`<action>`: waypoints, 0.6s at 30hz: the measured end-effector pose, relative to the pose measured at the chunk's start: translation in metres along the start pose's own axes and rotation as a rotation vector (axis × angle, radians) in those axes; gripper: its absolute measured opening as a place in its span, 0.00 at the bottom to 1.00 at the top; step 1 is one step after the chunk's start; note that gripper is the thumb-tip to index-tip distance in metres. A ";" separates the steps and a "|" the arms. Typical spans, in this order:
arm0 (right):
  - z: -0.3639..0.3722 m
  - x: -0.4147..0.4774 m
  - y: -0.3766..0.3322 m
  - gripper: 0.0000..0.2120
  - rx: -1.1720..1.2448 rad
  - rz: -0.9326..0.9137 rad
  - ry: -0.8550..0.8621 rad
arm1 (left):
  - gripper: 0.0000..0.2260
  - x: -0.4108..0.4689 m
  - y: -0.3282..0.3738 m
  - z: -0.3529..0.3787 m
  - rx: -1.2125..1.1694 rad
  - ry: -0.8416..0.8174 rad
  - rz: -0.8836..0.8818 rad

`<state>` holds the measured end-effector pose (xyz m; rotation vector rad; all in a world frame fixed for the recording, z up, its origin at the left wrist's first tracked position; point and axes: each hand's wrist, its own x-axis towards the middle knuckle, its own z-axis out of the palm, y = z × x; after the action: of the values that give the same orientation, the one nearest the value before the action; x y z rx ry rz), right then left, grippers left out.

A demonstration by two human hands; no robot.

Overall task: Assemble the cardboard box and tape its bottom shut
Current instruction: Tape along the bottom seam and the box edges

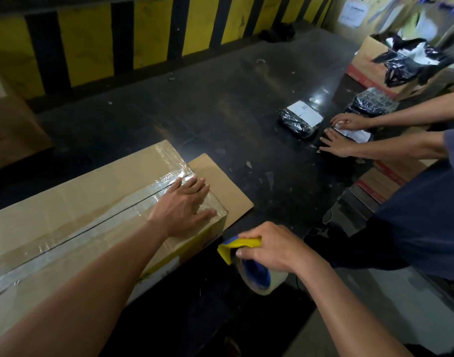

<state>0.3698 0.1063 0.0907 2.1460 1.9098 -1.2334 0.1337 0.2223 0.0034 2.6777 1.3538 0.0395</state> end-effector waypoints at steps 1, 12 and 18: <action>-0.001 -0.001 0.000 0.27 -0.022 -0.008 -0.003 | 0.41 0.003 0.000 -0.001 0.004 -0.002 -0.012; -0.048 0.000 -0.062 0.26 -0.138 -0.292 0.129 | 0.36 -0.029 -0.019 -0.019 -0.161 0.071 -0.258; -0.016 0.012 -0.123 0.27 -0.209 -0.504 0.136 | 0.19 -0.117 -0.051 -0.043 -0.171 0.282 -0.485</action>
<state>0.2736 0.1555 0.1538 1.7441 2.6115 -0.8893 0.0197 0.1633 0.0435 2.2001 1.9479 0.4701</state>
